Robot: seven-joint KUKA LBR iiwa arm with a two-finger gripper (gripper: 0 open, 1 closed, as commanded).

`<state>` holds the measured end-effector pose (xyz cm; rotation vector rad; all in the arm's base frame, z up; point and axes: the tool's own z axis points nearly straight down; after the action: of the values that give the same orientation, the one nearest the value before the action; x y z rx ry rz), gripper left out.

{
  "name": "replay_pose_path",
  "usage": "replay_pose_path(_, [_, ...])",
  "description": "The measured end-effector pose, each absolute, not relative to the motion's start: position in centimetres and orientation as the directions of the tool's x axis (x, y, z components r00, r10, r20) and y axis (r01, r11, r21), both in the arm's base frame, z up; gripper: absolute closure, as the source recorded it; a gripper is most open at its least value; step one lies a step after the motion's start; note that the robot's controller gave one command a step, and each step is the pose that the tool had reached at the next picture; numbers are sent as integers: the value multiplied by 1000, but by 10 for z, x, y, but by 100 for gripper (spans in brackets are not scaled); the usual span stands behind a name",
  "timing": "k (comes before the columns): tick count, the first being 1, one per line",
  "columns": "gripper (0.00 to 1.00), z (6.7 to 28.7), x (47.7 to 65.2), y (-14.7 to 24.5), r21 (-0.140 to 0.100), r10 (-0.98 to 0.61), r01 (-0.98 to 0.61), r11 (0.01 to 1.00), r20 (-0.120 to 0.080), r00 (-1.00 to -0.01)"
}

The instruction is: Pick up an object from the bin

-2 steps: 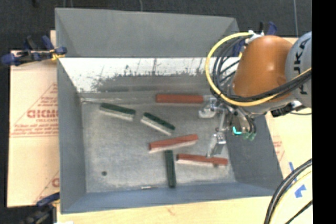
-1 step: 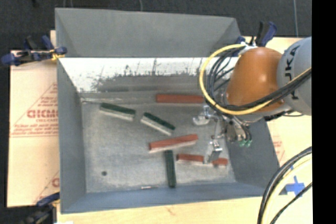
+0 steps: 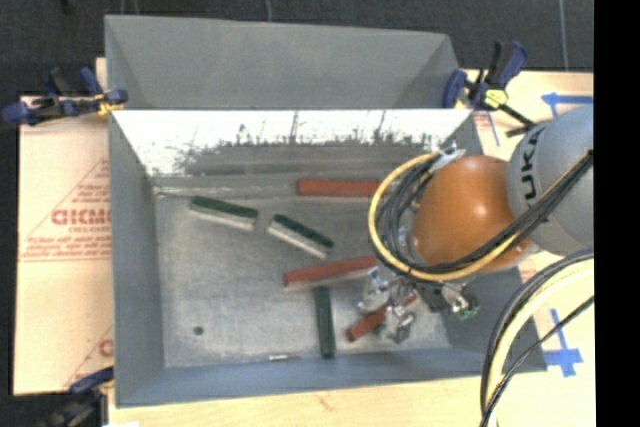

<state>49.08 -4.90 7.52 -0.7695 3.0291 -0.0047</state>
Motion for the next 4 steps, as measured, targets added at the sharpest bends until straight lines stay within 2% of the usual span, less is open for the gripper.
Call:
replay_pose_path(1, [100,75,491,-49,-7,-477,-477,879,-15,-879])
replay_pose_path(2, [100,114,536,-69,-1,-766,-766,643,-2,-643])
replay_pose_path(3, [100,114,536,-69,0,-765,-765,644,-2,-644])
replay_pose_path(4, [100,168,535,-68,4,-769,-769,639,1,-639])
